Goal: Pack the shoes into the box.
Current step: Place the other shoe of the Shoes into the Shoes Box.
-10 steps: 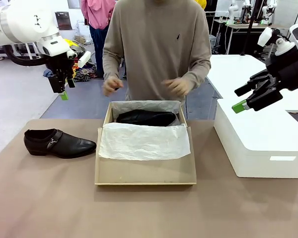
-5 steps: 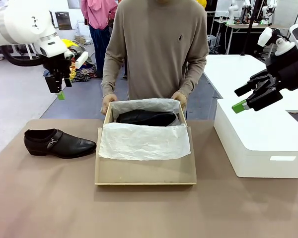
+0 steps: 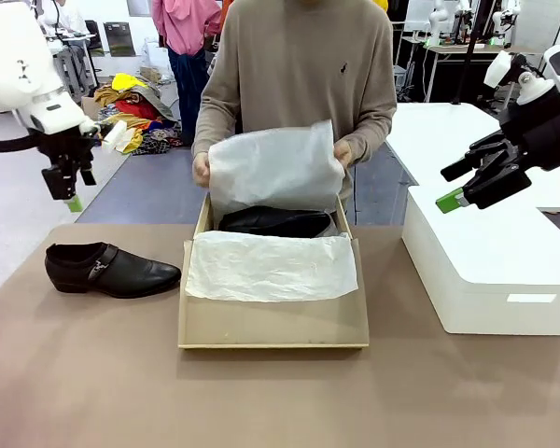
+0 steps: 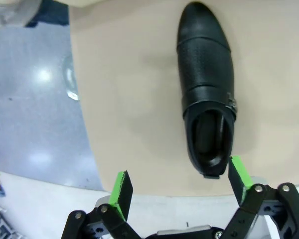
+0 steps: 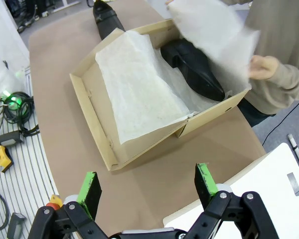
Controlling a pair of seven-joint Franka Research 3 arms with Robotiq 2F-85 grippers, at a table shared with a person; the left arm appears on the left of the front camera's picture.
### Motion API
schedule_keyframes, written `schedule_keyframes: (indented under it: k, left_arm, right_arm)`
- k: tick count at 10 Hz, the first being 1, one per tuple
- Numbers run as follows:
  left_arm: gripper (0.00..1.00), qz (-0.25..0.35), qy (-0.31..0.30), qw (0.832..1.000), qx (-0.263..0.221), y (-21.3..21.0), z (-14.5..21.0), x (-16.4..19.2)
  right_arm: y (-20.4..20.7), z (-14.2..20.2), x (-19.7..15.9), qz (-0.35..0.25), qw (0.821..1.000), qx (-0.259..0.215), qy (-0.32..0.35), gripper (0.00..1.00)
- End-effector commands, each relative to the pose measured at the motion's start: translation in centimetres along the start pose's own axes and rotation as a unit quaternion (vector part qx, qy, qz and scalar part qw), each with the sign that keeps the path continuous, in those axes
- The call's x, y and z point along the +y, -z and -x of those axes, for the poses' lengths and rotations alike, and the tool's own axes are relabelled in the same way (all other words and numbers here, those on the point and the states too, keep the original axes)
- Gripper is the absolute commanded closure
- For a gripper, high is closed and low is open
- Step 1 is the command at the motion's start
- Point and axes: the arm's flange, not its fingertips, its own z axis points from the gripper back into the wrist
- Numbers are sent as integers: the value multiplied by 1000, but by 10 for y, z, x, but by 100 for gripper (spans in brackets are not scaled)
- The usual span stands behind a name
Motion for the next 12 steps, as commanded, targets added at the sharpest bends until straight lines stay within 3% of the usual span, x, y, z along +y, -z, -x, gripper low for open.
schedule_keyframes:
  k: [1, 12]
  left_arm:
    - [0, -7, 4, 1000, -5, 16, 7, -16]
    - [0, 4, -3, 1000, 1, 29, 7, -14]
  right_arm:
    - [1, -1, -2, -7, 1000, -14, -2, 0]
    - [1, -1, -2, -7, 1000, -14, -2, 0]
